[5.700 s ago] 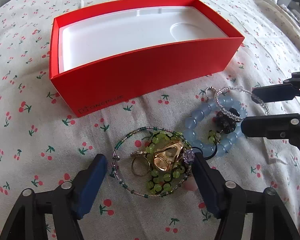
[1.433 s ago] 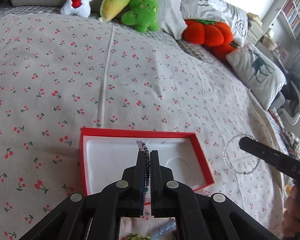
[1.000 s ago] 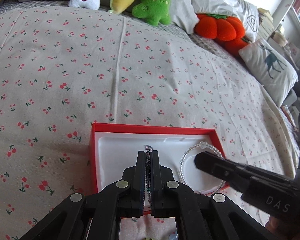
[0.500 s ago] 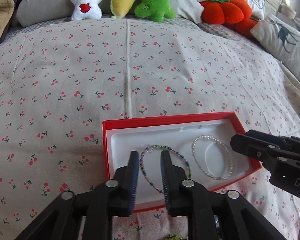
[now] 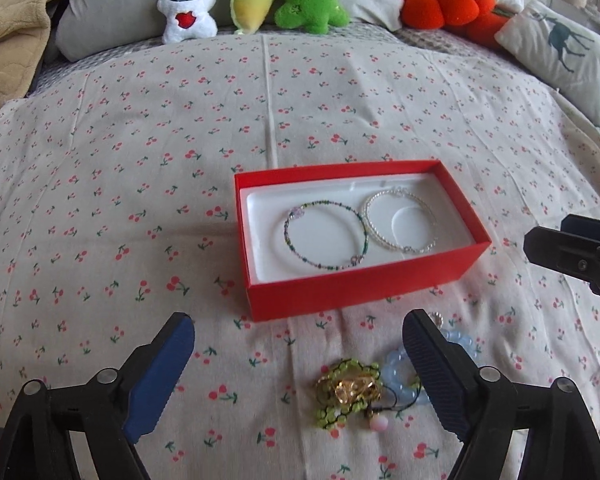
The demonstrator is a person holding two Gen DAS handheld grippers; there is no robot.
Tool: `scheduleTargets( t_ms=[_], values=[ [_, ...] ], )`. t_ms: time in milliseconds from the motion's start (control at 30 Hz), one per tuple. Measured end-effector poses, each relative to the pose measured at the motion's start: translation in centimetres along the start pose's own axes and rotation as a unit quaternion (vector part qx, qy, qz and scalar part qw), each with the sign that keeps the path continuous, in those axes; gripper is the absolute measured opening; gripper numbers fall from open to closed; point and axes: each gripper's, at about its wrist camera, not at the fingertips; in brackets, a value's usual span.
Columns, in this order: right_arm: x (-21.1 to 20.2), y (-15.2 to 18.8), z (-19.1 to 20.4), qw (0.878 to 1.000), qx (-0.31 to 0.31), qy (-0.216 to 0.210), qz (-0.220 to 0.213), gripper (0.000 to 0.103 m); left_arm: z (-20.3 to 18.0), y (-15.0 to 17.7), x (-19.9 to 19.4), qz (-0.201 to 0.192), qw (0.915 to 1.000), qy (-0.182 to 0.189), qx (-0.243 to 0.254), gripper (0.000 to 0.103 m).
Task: Organize jewelry
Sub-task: 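Grasp the green beaded bracelet with gold charm using the left gripper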
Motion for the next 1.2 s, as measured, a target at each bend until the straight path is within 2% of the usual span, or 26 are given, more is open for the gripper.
scheduleTargets(
  t_ms=[133, 300, 533, 667, 767, 867, 1033, 1133, 1200],
  values=[
    [0.0, 1.6, 0.0, 0.999, 0.01, 0.012, 0.032, 0.071, 0.4, 1.5, -0.2, 0.028, 0.9996, -0.008, -0.004, 0.096],
    [0.3, 3.5, 0.5, 0.997, -0.002, 0.04, 0.059, 0.073, 1.4, 3.6, 0.5, 0.08, 0.9965, 0.005, -0.023, 0.097],
    [1.4, 5.0, 0.5, 0.994, 0.001, 0.056, 0.095, 0.073, 2.7, 5.5, 1.5, 0.12, 0.9918, 0.009, -0.043, 0.097],
    [2.7, 5.3, 0.3, 0.991, 0.011, 0.058, 0.121, 0.073, 2.8, 6.2, 2.3, 0.138, 0.9889, 0.025, -0.049, 0.096],
    [3.3, 5.4, 0.3, 0.99, 0.012, 0.061, 0.128, 0.073, 2.6, 6.4, 2.5, 0.139, 0.9874, 0.053, -0.053, 0.095],
    [3.6, 5.3, 0.2, 0.989, 0.015, 0.061, 0.13, 0.073, 1.8, 6.2, 2.6, 0.129, 0.9884, 0.071, -0.036, 0.082],
    [4.1, 5.2, -0.1, 0.989, 0.019, 0.058, 0.137, 0.073, -0.7, 5.9, 3.0, 0.105, 0.9911, 0.068, 0.046, 0.044],
    [4.2, 5.3, -0.3, 0.988, 0.02, 0.059, 0.139, 0.073, -1.6, 5.7, 3.2, 0.093, 0.9907, 0.065, 0.076, 0.032],
    [4.3, 5.3, -0.4, 0.988, 0.021, 0.06, 0.14, 0.073, -2.0, 5.5, 3.2, 0.087, 0.9903, 0.063, 0.089, 0.029]
  ],
)
Point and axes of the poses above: each gripper's, at about its wrist camera, not at the fingertips, and x roughly the way its jaws point, z to its left, y to its underside, and after that the axes turned 1 degree about -x, right-handed
